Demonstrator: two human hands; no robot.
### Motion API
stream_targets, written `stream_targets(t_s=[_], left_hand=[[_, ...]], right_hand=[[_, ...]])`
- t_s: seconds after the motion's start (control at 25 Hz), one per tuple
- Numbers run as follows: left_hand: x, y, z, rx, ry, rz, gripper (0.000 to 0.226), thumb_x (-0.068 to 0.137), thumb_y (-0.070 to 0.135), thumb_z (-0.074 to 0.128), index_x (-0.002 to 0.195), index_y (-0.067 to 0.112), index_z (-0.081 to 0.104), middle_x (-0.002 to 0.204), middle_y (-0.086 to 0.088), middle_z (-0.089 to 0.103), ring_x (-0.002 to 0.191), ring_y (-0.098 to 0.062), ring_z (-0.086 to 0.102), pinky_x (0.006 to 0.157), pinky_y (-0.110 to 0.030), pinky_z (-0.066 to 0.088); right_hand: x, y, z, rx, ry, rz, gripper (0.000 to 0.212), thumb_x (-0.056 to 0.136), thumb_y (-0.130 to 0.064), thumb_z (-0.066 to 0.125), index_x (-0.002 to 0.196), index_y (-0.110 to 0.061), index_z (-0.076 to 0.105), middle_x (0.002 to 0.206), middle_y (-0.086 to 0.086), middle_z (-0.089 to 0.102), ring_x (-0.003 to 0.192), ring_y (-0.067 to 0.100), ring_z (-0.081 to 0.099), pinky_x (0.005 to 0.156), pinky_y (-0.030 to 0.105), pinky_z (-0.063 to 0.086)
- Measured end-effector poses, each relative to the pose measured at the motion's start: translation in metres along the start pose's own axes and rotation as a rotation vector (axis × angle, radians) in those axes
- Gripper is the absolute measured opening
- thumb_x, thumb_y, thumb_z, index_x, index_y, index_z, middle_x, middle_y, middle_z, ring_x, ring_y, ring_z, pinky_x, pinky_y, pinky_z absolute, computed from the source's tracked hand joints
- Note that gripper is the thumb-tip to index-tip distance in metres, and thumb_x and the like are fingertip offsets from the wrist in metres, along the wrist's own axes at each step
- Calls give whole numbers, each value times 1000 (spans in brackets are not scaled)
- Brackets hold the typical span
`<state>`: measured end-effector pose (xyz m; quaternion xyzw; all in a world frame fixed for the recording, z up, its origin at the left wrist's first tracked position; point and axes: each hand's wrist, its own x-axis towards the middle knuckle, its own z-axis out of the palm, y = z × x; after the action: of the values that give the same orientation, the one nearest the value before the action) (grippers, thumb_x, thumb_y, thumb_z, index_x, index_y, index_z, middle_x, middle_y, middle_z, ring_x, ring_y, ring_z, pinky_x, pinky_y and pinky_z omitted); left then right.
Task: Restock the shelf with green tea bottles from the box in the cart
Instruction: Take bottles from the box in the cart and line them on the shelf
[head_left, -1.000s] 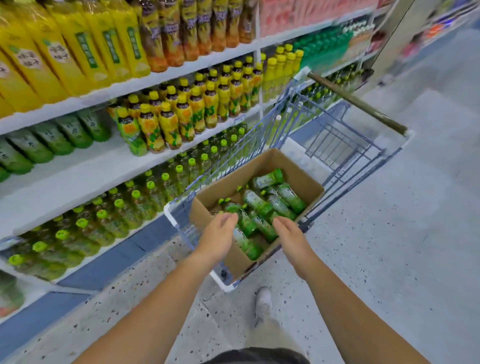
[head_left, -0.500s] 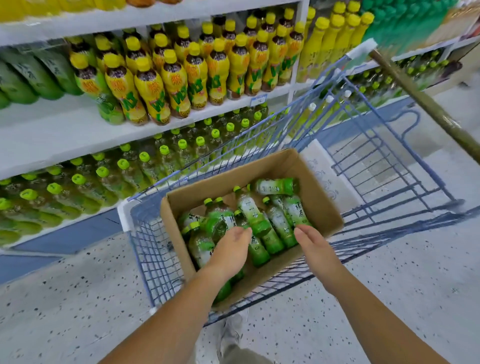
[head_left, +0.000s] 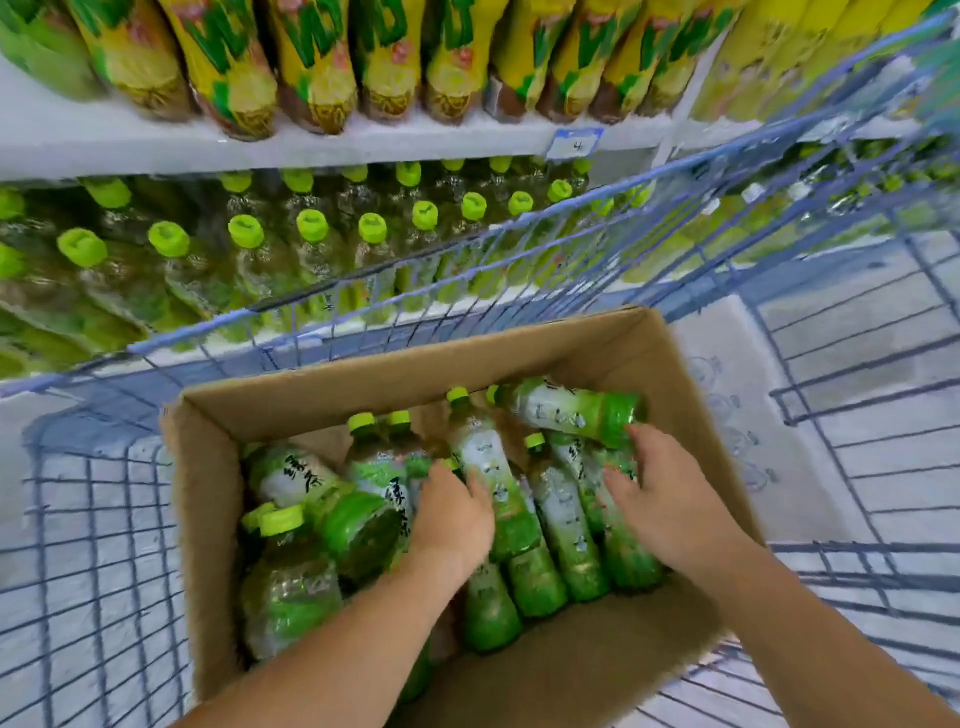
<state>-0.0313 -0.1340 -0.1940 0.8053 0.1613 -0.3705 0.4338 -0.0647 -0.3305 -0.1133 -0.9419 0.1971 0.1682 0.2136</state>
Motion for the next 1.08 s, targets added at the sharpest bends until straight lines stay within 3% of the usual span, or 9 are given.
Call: stream_targets(t_s=[0.16,0.24,0.36,0.44,0.56,0.68,0.84,0.96,1.08], left_hand=[[32,10,5,66,-23,-66,54,103,46,42,139,6,39,127,-13,61,100,-31,60,73,-30,37],[42,12,5,94,-72,-69,58,101,45,49,142,4,38,124,-13,61,94,-28,61,69,-29,40],[51,14,6,11,-114,-162,62,98,46,56,141,4,39,113,-8,59,79,-21,52,66,-29,40],[54,13,11,-92,-84,-215,53,94,45,64,125,6,47,96,-3,56,73,-18,47,70,-30,40],[49,12,19,-139,5,-212,43,85,47,75,91,10,53,85,-6,58,68,-16,50,59,-32,43],[48,13,23,-199,-9,-236,48,77,51,81,78,13,51,85,-5,60,70,-17,54,62,-34,47],[51,10,27,-232,-26,-218,47,81,52,76,84,17,46,86,-1,54,70,-12,48,69,-33,46],[47,4,27,-307,-60,-146,52,83,45,76,109,16,41,102,-1,57,82,-12,53,76,-34,48],[41,-3,17,-305,-83,-91,56,79,45,80,109,20,40,99,3,59,86,-13,60,72,-32,50]], right_hand=[[66,-5,6,-292,71,-91,45,96,-29,55,135,-9,53,133,14,56,126,32,46,105,40,35],[91,-8,13,-458,-22,-28,42,98,-35,49,135,-13,51,131,12,59,123,32,50,98,40,38],[119,-24,13,-770,-210,65,25,96,-39,46,112,-21,53,126,9,60,122,31,48,94,42,35],[131,-29,15,-703,-323,157,25,88,-36,58,103,-18,48,127,13,55,124,36,44,94,43,35],[124,-24,34,-401,-551,349,66,70,-47,78,117,-9,52,125,16,54,117,37,51,93,41,49],[103,-17,63,-340,-456,365,74,62,-57,75,115,-9,56,113,12,59,110,31,55,82,34,52],[93,-17,77,-288,-263,270,58,64,-59,74,93,-14,50,76,-3,45,83,24,50,63,30,41],[86,-15,80,-171,-222,243,57,65,-55,77,91,-14,46,75,-5,44,74,21,48,49,29,32],[76,-15,79,3,-221,296,56,64,-51,78,94,-14,48,83,-2,53,70,11,51,48,27,31]])
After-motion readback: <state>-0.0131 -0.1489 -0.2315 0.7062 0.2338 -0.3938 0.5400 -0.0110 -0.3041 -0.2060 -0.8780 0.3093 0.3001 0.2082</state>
